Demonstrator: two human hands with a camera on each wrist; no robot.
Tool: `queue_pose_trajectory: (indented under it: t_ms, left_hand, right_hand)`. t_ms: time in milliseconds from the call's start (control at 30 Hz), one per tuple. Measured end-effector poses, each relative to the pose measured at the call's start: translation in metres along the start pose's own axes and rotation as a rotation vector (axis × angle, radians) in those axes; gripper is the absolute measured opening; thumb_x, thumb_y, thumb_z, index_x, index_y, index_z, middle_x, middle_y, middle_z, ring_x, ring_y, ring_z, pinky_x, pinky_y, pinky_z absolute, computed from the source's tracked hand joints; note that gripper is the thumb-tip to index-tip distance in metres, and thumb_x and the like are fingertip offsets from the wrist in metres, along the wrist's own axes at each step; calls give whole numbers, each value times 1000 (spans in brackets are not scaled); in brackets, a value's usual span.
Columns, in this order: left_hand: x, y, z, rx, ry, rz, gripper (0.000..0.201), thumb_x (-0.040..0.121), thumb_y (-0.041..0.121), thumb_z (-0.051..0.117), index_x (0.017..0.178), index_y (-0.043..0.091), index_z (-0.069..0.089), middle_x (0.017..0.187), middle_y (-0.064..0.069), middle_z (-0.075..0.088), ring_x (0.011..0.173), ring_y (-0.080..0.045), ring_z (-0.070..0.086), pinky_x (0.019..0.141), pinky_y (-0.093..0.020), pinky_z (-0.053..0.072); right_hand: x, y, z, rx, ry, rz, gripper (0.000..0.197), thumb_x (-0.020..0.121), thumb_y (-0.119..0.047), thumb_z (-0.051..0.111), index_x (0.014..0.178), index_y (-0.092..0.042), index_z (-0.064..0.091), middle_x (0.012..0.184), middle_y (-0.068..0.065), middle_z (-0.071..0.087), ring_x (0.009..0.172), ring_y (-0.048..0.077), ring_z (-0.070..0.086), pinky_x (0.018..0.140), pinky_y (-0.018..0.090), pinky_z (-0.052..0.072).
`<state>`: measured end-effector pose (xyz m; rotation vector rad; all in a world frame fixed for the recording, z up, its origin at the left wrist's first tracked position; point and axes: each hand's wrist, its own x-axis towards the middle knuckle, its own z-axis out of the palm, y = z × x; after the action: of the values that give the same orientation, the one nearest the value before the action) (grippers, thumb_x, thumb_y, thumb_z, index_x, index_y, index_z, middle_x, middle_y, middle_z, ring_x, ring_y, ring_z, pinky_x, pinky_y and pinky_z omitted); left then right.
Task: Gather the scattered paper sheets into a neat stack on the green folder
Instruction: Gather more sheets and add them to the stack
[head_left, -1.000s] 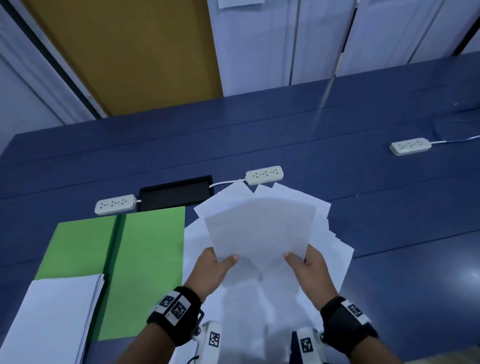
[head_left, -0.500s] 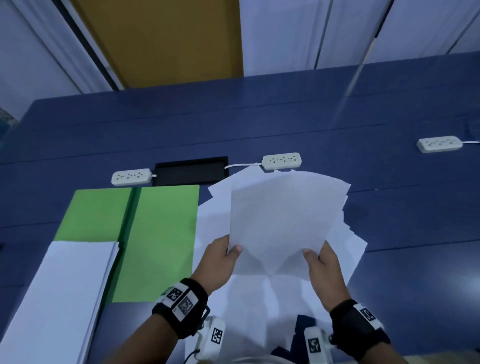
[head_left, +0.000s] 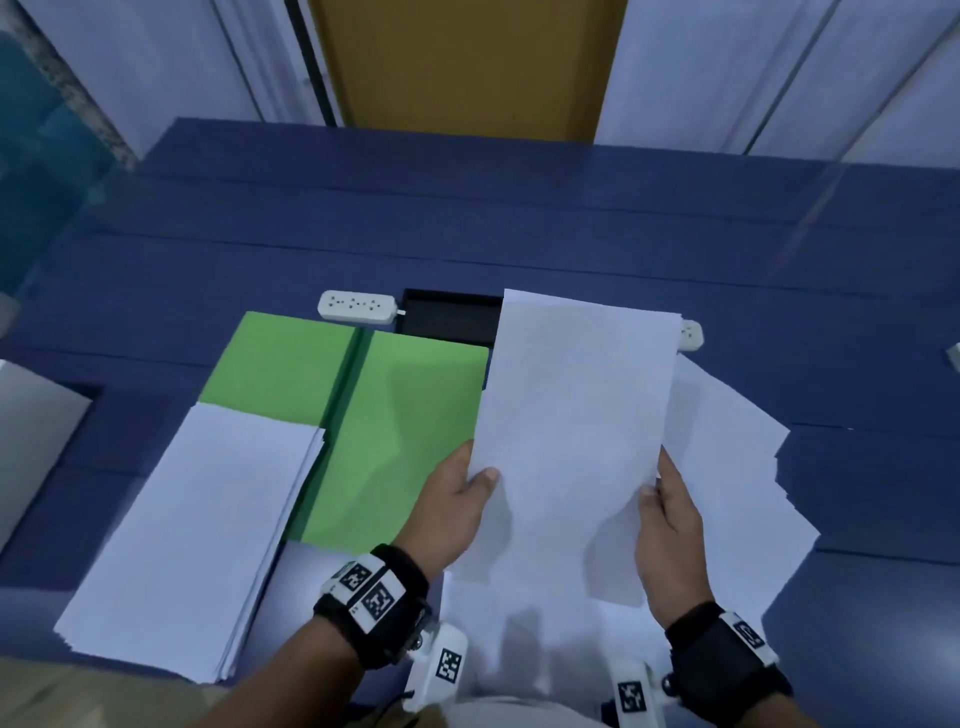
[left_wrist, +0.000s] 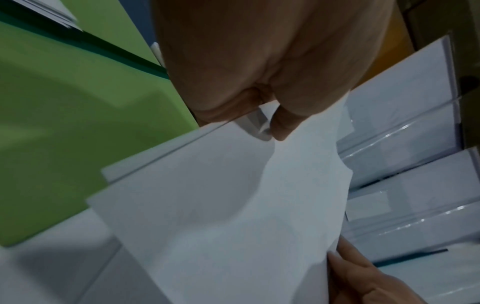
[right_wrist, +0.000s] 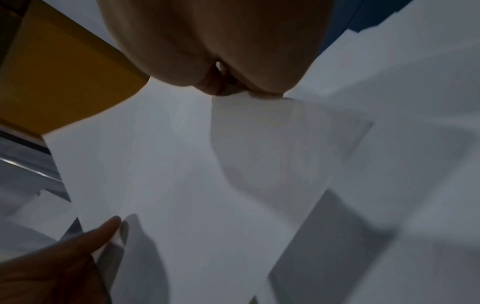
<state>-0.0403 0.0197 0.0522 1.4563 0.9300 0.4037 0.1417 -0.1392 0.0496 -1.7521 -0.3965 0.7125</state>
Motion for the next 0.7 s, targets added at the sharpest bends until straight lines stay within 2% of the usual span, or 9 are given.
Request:
queue_pose_trajectory:
  t_ms: [100,167,267,333,400,467,567,633,700]
  left_hand:
    - [-4,-4,-36,-49,25,-10,37,103,14,58,140,22,59,134,8,69,128,-12,62,115,-48,46]
    - [-6,-11,-63,-59,62,-40,36,103,9,59,136,22,61,130,9,71,124,-11,65,112,-48,48]
    - [-13,-23,-109,-34,132,-85,37,102,9,59,135,24,62,128,13,71,121,-5,65,113,-44,48]
    - [-19,-32,-145,10,149,-107,39,101,12,60,137,28,61,130,15,70,122,-5,64,113,-44,48]
    - [-26,-42,-184,78,141,-115,43,99,19,61,141,31,58,134,17,67,126,-5,61,113,-43,48]
    - [-34,-47,-219,142,164,-134,50,95,32,62,144,32,54,141,20,60,130,-4,56,115,-40,44]
    - [-43,-57,-269,239,277,-237,56,102,19,62,153,18,41,137,17,45,129,-6,46,107,-23,33]
    - [-46,-68,-302,337,318,-280,52,101,13,60,150,17,43,134,11,53,131,-17,51,101,-24,35]
    - [-48,-86,-333,405,317,-336,38,99,10,57,133,27,51,126,7,63,120,-23,58,93,-31,43]
  right_hand:
    - [0,1,33,25,-48,-9,49,114,-6,36,154,-31,49,146,-29,57,138,-9,48,118,22,32]
    - [0,4,56,-21,-107,4,47,114,-9,38,152,-30,54,135,-14,67,121,6,62,109,31,43]
    - [-5,-1,92,-115,-245,12,44,112,-11,43,139,-38,66,114,8,74,97,33,62,90,49,54]
    - [-10,-12,120,-169,-306,-17,43,109,-11,49,131,-43,67,106,13,71,89,28,62,84,46,54]
    - [-13,-21,153,-186,-303,-30,51,105,-12,58,140,-48,54,105,5,71,86,18,66,80,35,52]
    - [-16,-28,185,-200,-313,-50,60,103,-11,62,147,-47,43,110,-1,67,87,19,70,81,31,54]
    - [-21,-28,237,-251,-446,-71,46,103,-7,62,130,-43,57,102,-1,63,71,24,63,70,29,56]
    - [-23,-19,270,-310,-572,-47,36,102,-8,63,116,-41,68,81,2,60,64,25,50,66,39,55]
    - [-26,-8,299,-360,-681,-11,31,101,-10,65,114,-38,73,75,-1,59,65,23,52,68,39,51]
